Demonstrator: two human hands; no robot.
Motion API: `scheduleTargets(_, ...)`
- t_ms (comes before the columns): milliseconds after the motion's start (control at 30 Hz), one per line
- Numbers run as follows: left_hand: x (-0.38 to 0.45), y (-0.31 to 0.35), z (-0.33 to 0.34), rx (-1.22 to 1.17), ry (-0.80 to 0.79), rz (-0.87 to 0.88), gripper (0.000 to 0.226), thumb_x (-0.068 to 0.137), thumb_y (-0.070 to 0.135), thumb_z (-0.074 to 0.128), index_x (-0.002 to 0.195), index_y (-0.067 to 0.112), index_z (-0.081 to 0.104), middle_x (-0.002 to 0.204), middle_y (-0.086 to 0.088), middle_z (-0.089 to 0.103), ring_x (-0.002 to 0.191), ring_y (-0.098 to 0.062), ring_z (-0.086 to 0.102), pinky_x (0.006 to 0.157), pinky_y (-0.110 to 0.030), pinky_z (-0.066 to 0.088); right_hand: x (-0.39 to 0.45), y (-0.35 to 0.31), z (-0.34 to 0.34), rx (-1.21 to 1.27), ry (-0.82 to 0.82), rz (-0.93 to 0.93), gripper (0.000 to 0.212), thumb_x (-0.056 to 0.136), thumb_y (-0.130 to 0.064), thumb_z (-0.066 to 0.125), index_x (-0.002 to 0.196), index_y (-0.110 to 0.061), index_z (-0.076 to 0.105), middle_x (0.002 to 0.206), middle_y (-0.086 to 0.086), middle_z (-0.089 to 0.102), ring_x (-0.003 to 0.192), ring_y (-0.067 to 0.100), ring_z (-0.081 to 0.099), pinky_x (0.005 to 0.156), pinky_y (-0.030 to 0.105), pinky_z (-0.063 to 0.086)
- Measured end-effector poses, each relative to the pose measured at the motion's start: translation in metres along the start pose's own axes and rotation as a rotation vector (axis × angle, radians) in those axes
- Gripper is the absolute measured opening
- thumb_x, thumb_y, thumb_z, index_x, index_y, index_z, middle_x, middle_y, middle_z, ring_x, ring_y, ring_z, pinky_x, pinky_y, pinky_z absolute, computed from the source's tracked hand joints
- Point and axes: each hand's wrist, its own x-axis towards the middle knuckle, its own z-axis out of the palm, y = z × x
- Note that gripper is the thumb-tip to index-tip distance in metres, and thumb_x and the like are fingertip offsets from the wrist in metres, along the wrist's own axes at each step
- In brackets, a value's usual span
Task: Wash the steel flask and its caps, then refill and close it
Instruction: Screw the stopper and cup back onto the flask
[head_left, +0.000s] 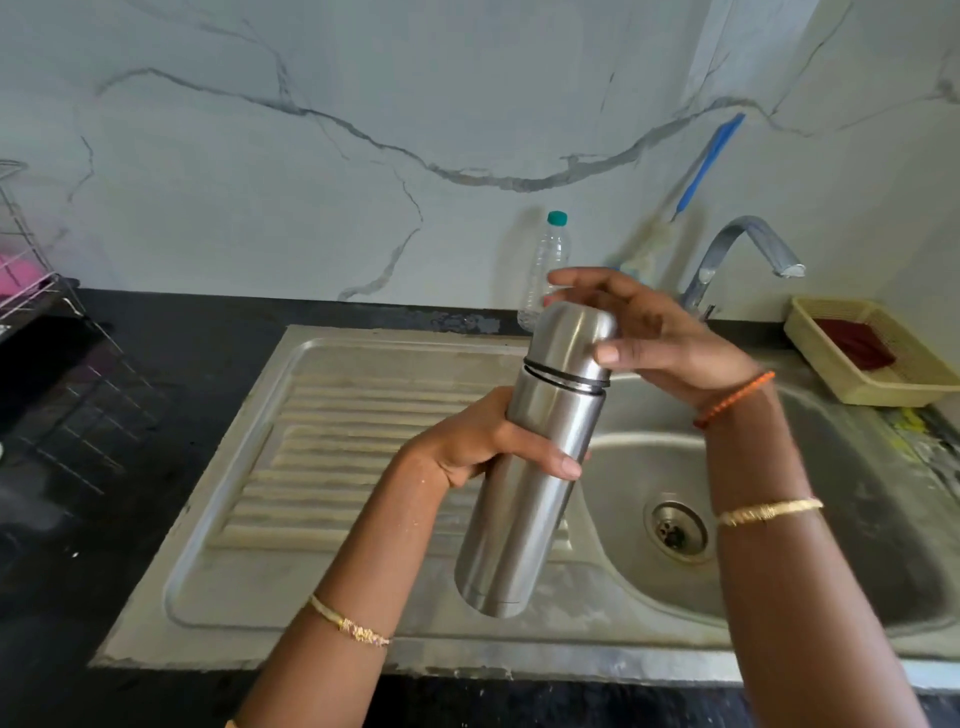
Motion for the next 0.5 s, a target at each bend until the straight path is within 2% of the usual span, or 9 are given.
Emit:
scheduleTargets(67,0.003,0.0,0.002,-0.038,-0.094,-0.002,0.061,0.054,0.014,0.079,0.109,-0.006,0.06,0.095,-0.017,0.068,0.086,-0.026,0.067,0.08,-0.038,0.055,0.008,0.005,0.006,0.075,-0.143,-0.043,0.09,0.066,-0.03,0.083,0.139,-0.004,0.037,0.134,0.021,0.051,0.123,0.038,0.051,0.099,0.046,0.045)
scheduleTargets(133,0.005,-0.001,0.005,-0.044,-0.087,-0.005,0.061,0.055,0.015,0.079,0.11,-0.003,0.06,0.095,-0.016,0.067,0.087,-0.026,0.065,0.081,-0.038,0.054,0.011,0.009,0.012,0.173,-0.124,-0.069,0.079,0.065,-0.017,0.081,0.133,-0.005,0.043,0.119,0.015,0.061,0.112,0.034,0.058,0.091,0.042,0.049)
scheduleTargets(233,0.006,-0.001,0.011,-0.041,0.134,-0.055,0.057,0.05,0.018,0.085,0.103,0.004,0.068,0.095,-0.012,0.071,0.089,-0.026,0.068,0.087,-0.043,0.055,0.012,0.013,0.024,0.148,0.232,-0.034,0.049,0.065,-0.015,0.079,0.11,-0.017,0.061,0.093,0.004,0.067,0.09,0.021,0.065,0.08,0.035,0.054)
scheduleTargets(300,0.008,-0.001,0.017,-0.008,0.33,-0.104,0.052,0.05,0.013,0.089,0.099,0.012,0.071,0.092,-0.004,0.075,0.088,-0.021,0.072,0.09,-0.044,0.056,0.013,0.012,0.038,-0.042,0.52,0.035,0.039,0.07,-0.025,0.084,0.101,-0.017,0.063,0.079,0.0,0.065,0.073,0.009,0.063,0.068,0.026,0.053)
scheduleTargets(333,0.01,-0.001,0.019,0.033,0.404,-0.115,0.049,0.052,0.011,0.091,0.097,0.016,0.071,0.09,0.0,0.076,0.086,-0.018,0.072,0.088,-0.044,0.057,0.012,0.009,0.044,-0.159,0.597,0.062,0.041,0.072,-0.036,0.081,0.103,-0.016,0.062,0.075,-0.002,0.062,0.067,0.006,0.059,0.064,0.023,0.052)
scheduleTargets(367,0.01,-0.002,0.021,0.07,0.453,-0.114,0.049,0.053,0.012,0.092,0.096,0.02,0.071,0.088,0.002,0.076,0.085,-0.016,0.072,0.087,-0.043,0.058,0.009,0.006,0.047,-0.243,0.595,0.091,0.05,0.071,-0.048,0.074,0.108,-0.016,0.062,0.075,-0.003,0.06,0.067,0.005,0.057,0.066,0.023,0.05)
scheduleTargets(433,0.011,-0.002,0.021,0.116,0.492,-0.105,0.052,0.052,0.014,0.093,0.097,0.023,0.069,0.088,0.005,0.075,0.084,-0.014,0.072,0.084,-0.042,0.059,-0.003,-0.005,0.041,-0.286,0.451,0.171,0.068,0.069,-0.065,0.059,0.12,-0.019,0.06,0.089,-0.006,0.066,0.082,0.004,0.062,0.08,0.022,0.051)
scheduleTargets(467,0.01,-0.002,0.02,0.133,0.493,-0.107,0.053,0.051,0.015,0.093,0.098,0.023,0.068,0.089,0.005,0.074,0.084,-0.014,0.071,0.083,-0.041,0.059,-0.011,-0.011,0.034,-0.286,0.397,0.192,0.066,0.071,-0.064,0.056,0.12,-0.02,0.061,0.096,-0.006,0.069,0.088,0.006,0.065,0.084,0.025,0.052)
scheduleTargets(500,0.009,-0.001,0.018,0.146,0.485,-0.109,0.053,0.052,0.015,0.093,0.097,0.023,0.068,0.089,0.005,0.074,0.084,-0.014,0.071,0.083,-0.041,0.059,-0.019,-0.015,0.026,-0.298,0.391,0.187,0.054,0.077,-0.058,0.057,0.115,-0.021,0.065,0.097,-0.004,0.071,0.086,0.007,0.068,0.08,0.028,0.055)
